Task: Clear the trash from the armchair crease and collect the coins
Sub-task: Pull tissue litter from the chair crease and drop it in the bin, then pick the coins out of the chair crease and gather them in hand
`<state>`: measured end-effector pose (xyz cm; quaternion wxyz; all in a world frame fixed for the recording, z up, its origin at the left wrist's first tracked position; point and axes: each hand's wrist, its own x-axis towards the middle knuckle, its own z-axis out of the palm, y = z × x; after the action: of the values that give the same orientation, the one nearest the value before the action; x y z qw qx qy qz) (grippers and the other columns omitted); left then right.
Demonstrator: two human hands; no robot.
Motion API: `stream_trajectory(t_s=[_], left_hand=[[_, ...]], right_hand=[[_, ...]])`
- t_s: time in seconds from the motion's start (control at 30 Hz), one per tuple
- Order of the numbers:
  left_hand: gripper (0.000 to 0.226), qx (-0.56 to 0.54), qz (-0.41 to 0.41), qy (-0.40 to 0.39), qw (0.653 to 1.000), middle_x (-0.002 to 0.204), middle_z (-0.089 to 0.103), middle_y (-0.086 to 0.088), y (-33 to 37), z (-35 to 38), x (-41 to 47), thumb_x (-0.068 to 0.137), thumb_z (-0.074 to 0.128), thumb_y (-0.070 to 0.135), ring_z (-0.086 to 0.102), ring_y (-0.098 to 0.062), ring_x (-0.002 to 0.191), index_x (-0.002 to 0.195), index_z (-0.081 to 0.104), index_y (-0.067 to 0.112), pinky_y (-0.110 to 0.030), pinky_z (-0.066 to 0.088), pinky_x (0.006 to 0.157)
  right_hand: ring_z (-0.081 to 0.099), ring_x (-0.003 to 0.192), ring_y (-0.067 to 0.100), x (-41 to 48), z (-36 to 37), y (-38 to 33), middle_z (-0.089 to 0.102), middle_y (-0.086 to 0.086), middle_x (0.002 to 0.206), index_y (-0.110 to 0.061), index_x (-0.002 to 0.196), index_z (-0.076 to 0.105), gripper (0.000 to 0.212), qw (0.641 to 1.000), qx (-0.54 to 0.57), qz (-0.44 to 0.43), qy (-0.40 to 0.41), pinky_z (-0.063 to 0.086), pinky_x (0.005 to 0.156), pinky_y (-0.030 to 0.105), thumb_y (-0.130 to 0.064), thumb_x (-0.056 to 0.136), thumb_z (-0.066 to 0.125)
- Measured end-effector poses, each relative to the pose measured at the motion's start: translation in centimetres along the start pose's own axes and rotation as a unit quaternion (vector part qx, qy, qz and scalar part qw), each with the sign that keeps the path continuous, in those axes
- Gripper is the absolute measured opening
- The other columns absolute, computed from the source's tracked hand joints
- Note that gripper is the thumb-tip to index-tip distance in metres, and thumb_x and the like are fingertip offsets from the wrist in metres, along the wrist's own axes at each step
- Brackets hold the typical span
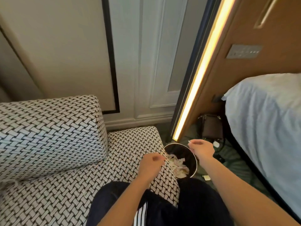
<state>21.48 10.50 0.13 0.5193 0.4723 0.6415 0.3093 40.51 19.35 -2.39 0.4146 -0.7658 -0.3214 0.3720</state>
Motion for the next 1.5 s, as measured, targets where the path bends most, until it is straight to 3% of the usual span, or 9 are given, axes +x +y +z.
stream_trajectory(t_s=[0.1, 0.3, 0.47, 0.7, 1.17, 1.23, 1.33, 1.43, 1.5], left_hand=[[0.013, -0.005, -0.021, 0.014, 1.000, 0.095, 0.064, 0.011, -0.2, -0.6, 0.3, 0.090, 0.057, 0.021, 0.062, -0.010, 0.093, 0.098, 0.065, 0.025, -0.023, 0.051, 0.083], [0.015, -0.006, -0.030, 0.052, 0.998, 0.102, 0.063, 0.010, 0.3, -1.4, 1.4, 0.089, 0.058, 0.019, 0.060, -0.007, 0.093, 0.101, 0.064, 0.025, -0.016, 0.046, 0.073], [0.013, -0.020, -0.014, 0.059, 0.998, 0.099, 0.064, 0.008, 1.2, -1.5, 1.1, 0.090, 0.057, 0.018, 0.060, -0.005, 0.086, 0.098, 0.064, 0.026, -0.015, 0.041, 0.060], [0.017, -0.064, 0.022, 0.110, 0.992, 0.097, 0.067, 0.007, 0.9, -6.6, -2.9, 0.092, 0.054, 0.021, 0.062, -0.005, 0.083, 0.106, 0.064, 0.022, -0.014, 0.041, 0.062], [0.015, 0.017, -0.111, 0.359, 0.926, 0.105, 0.065, 0.008, -22.0, -16.1, -21.6, 0.092, 0.056, 0.020, 0.062, -0.006, 0.082, 0.100, 0.061, 0.032, -0.005, 0.047, 0.061], [0.023, 0.096, -0.130, 0.390, 0.907, 0.117, 0.061, 0.008, -25.8, -15.9, -24.4, 0.091, 0.057, 0.017, 0.055, -0.002, 0.100, 0.110, 0.062, 0.029, -0.011, 0.045, 0.084], [0.038, 0.269, -0.143, 0.408, 0.861, 0.139, 0.047, 0.003, -30.0, -15.6, -27.4, 0.090, 0.053, 0.029, 0.041, -0.022, 0.131, 0.128, 0.055, 0.024, -0.042, 0.026, 0.112], [0.058, 0.370, -0.176, 0.325, 0.852, 0.155, 0.002, 0.012, -31.9, -16.0, -28.9, 0.092, 0.017, 0.056, -0.001, -0.016, 0.144, 0.147, 0.012, 0.037, -0.040, -0.012, 0.116], [0.060, 0.405, -0.183, 0.302, 0.843, 0.156, 0.007, 0.009, -32.0, -16.3, -28.9, 0.093, 0.020, 0.056, 0.009, -0.021, 0.144, 0.148, 0.010, 0.035, -0.043, -0.005, 0.112]], right_hand=[[0.061, 0.103, 0.028, 2.3, 0.3, -0.2, 0.064, 0.014, 0.105, -0.003, 0.107, 0.067, 0.024, 0.995, -0.036, 0.039, -0.084, 0.051, 0.092, 0.034, 0.000, 0.083, 0.063], [0.040, 0.133, 0.032, 4.2, -0.3, -2.0, 0.042, 0.017, 0.143, 0.000, 0.136, 0.040, 0.039, 0.974, 0.078, 0.122, -0.172, 0.039, 0.102, 0.037, 0.004, 0.097, 0.035], [0.046, 0.127, 0.027, 2.7, -1.4, -2.9, 0.049, 0.011, 0.137, -0.009, 0.133, 0.046, 0.036, 0.970, 0.058, 0.121, -0.200, 0.043, 0.098, 0.034, -0.007, 0.097, 0.047], [0.061, 0.105, 0.019, -5.5, 0.9, -7.3, 0.063, 0.008, 0.118, -0.013, 0.116, 0.060, 0.023, 0.953, -0.025, -0.056, -0.298, 0.048, 0.095, 0.032, -0.012, 0.094, 0.055], [0.065, 0.088, -0.006, -27.9, 9.3, -5.2, 0.071, -0.019, 0.093, -0.034, 0.101, 0.066, 0.016, 0.735, -0.177, -0.315, -0.574, 0.047, 0.075, 0.007, -0.026, 0.091, 0.057], [0.064, 0.087, -0.007, -30.3, 11.1, -3.8, 0.071, -0.016, 0.094, -0.033, 0.101, 0.065, 0.017, 0.706, -0.196, -0.324, -0.599, 0.047, 0.078, 0.008, -0.022, 0.092, 0.056], [0.064, 0.087, -0.007, -33.3, 13.4, -1.7, 0.070, -0.013, 0.096, -0.032, 0.098, 0.064, 0.016, 0.683, -0.204, -0.312, -0.628, 0.047, 0.084, 0.015, -0.021, 0.092, 0.055], [0.063, 0.086, -0.007, -35.6, 15.3, 0.8, 0.070, -0.012, 0.096, -0.032, 0.097, 0.064, 0.014, 0.667, -0.220, -0.298, -0.646, 0.047, 0.088, 0.018, -0.024, 0.090, 0.055], [0.063, 0.087, -0.007, -36.6, 16.5, 2.6, 0.068, -0.014, 0.099, -0.033, 0.097, 0.062, 0.014, 0.645, -0.246, -0.300, -0.658, 0.048, 0.091, 0.018, -0.023, 0.091, 0.055]])
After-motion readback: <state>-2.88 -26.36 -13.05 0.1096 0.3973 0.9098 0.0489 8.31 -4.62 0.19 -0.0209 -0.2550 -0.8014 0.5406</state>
